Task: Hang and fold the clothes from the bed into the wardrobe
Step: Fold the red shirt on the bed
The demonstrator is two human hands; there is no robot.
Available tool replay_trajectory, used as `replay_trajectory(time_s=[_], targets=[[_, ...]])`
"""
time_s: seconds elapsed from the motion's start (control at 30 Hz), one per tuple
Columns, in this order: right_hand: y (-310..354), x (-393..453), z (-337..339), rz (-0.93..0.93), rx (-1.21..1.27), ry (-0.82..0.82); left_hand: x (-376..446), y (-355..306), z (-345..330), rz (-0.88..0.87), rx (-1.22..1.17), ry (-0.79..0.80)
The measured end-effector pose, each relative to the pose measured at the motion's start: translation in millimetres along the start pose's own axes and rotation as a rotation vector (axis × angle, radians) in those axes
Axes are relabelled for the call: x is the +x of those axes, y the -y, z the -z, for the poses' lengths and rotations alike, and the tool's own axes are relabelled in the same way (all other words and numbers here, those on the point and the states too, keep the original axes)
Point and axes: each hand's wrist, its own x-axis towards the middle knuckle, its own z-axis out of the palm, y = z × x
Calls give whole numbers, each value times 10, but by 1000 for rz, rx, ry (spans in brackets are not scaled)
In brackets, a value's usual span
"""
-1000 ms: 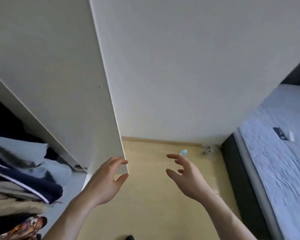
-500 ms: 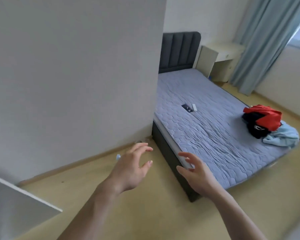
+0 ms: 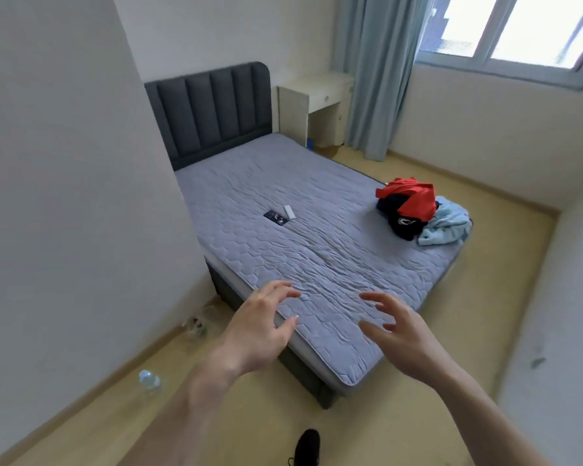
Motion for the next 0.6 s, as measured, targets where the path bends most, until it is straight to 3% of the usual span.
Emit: replay_trajectory(time_s=[0.27, 0.6], targets=[[-487, 850, 843, -78, -34, -172, 1647, -106, -375, -82, -37, 102], [-1190, 1500, 1759, -189, -23, -259, 3233, -825, -991, -232, -3, 221]])
